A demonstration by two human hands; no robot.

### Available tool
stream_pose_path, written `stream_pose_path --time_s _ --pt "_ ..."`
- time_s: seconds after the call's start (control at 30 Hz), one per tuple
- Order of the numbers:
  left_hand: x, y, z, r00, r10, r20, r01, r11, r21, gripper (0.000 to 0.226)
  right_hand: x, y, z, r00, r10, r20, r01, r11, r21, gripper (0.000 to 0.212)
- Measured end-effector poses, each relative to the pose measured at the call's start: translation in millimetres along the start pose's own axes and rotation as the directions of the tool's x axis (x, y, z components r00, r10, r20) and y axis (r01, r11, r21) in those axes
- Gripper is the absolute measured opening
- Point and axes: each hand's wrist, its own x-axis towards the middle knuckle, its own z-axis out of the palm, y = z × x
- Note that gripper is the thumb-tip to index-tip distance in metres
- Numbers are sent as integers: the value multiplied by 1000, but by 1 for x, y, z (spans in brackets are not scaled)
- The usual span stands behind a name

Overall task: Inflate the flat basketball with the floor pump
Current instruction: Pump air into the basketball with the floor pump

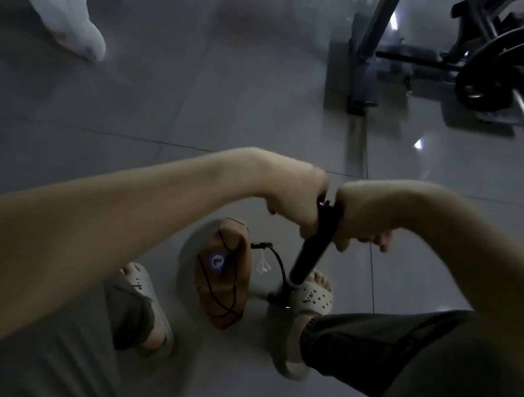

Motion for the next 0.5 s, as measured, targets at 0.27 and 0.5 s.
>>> stream_pose_path --time_s 0.27,0.5 --pt "54 -39 123 996 -25 -87 43 978 205 15 82 7 94 999 43 -29 -48 970 -240 19" --pt "87 -64 173 995 -40 -88 55 985 163 6 123 19 121 999 35 -7 -36 961 -276 22"
